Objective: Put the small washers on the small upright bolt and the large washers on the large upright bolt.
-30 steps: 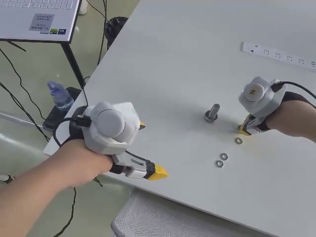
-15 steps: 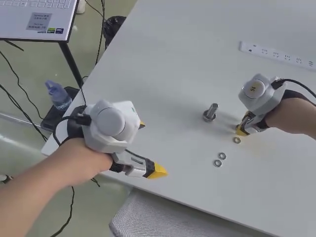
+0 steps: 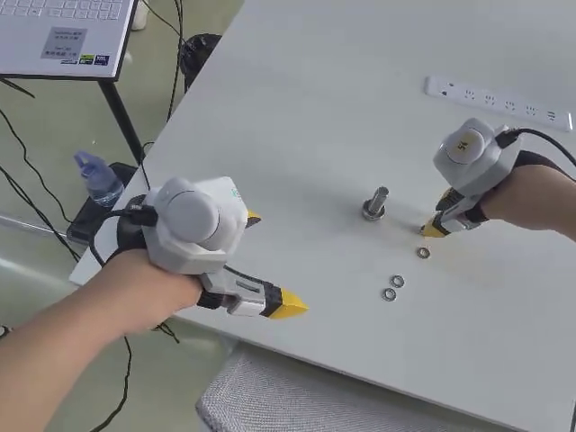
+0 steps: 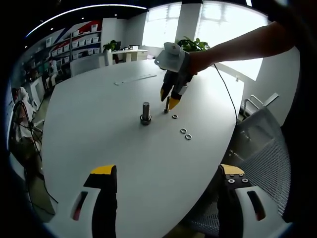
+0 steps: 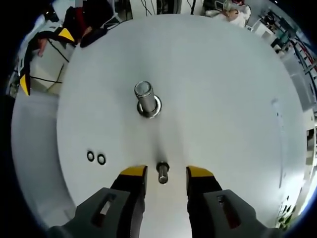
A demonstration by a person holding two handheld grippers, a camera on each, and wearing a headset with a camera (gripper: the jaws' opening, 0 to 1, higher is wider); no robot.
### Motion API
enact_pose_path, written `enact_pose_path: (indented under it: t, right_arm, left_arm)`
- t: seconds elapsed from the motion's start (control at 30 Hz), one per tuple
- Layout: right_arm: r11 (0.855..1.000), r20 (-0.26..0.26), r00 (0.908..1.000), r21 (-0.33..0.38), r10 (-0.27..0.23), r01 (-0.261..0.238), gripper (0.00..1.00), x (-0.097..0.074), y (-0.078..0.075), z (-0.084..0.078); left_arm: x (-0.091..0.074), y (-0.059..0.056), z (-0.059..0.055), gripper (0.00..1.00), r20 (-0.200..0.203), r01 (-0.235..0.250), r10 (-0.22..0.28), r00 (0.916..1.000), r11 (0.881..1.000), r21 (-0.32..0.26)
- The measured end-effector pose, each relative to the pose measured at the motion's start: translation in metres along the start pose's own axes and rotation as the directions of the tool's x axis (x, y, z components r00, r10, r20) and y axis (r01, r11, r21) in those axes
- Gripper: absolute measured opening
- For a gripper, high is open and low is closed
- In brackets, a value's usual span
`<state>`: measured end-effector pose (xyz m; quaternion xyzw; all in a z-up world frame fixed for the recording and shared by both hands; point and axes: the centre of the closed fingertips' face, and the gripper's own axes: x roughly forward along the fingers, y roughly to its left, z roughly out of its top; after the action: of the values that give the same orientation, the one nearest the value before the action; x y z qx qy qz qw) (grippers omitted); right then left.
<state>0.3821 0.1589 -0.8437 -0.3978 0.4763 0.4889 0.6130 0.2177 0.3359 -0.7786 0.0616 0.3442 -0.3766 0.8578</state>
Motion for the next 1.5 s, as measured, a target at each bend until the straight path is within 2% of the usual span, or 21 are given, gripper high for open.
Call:
enact_pose_path:
  t: [0.1, 0.17, 0.43, 0.63, 1.03, 1.5]
  right_arm:
    - [1.000, 0.003, 1.0000, -0.006, -0.004, 0.004, 0.33, -0.007, 0.000, 0.002]
    - [1.000, 0.008, 1.0000, -0.002, -0.003, 0.003, 0.33, -0.004, -0.005, 0.001]
    - [1.000, 0.038, 0.9992, 0.001, -0.015, 0.015, 0.35, -0.029, -0.003, 0.010]
    - [1.000, 0.044, 0.9987, -0.004, -0.024, 0.024, 0.37, -0.039, -0.003, 0.014]
    - [0.999, 0.051, 0.9982, -0.021, -0.033, 0.034, 0.36, -0.047, 0.011, 0.013]
    - [1.000, 0.078, 0.9967, 0.000, -0.020, 0.020, 0.36, -0.048, 0.032, 0.005]
  left_arm:
    - [0.000, 0.000, -0.001, 0.85, -0.005, 0.000, 0.000, 1.0000, 1.000, 0.010]
    - [-0.001, 0.000, 0.001, 0.86, -0.001, -0.003, 0.003, 1.0000, 1.000, 0.018]
    - [0.001, 0.003, 0.006, 0.94, 0.004, -0.024, 0.024, 0.9997, 0.999, 0.045]
    - [0.003, 0.004, 0.006, 0.96, 0.007, -0.015, 0.014, 0.9999, 0.999, 0.049]
    - [0.002, 0.005, 0.006, 0.99, -0.001, -0.017, 0.017, 0.9999, 0.997, 0.073]
    - [0.006, -0.001, 0.007, 0.98, 0.000, 0.000, 0.000, 1.0000, 0.997, 0.071]
